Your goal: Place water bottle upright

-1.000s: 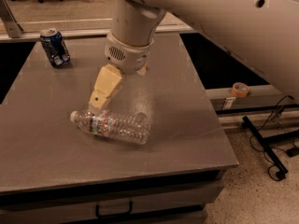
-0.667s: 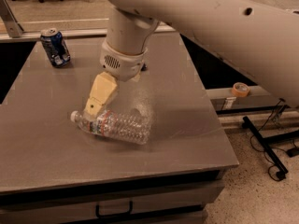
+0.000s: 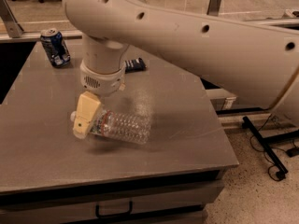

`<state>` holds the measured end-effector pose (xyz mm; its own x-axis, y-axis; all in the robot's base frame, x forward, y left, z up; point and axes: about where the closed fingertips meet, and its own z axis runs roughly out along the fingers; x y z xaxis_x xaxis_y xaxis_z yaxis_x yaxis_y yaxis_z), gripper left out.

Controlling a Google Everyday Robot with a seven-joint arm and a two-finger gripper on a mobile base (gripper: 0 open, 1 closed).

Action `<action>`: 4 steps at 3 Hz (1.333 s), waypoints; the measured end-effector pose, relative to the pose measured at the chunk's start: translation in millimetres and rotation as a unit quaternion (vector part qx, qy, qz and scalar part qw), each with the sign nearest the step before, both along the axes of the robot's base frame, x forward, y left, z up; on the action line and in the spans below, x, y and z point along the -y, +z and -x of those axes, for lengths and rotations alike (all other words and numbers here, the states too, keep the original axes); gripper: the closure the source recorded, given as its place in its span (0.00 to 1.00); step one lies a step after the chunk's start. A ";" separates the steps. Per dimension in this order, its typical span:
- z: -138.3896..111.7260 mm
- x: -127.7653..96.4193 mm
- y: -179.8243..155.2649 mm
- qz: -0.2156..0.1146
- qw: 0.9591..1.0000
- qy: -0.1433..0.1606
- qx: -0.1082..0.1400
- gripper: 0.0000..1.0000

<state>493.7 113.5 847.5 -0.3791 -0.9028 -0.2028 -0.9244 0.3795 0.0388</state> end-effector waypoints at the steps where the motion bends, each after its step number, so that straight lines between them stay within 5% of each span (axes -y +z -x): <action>1: 5.7 -6.9 -16.6 0.036 0.999 0.018 0.020 0.19; 2: 9.8 -8.4 -26.6 0.063 0.997 0.031 0.032 0.41; 4: 10.2 -8.6 -17.2 0.065 0.997 0.032 0.033 0.87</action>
Offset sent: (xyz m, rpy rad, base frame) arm -0.0140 0.0106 -0.0394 -0.2002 -0.0928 0.0966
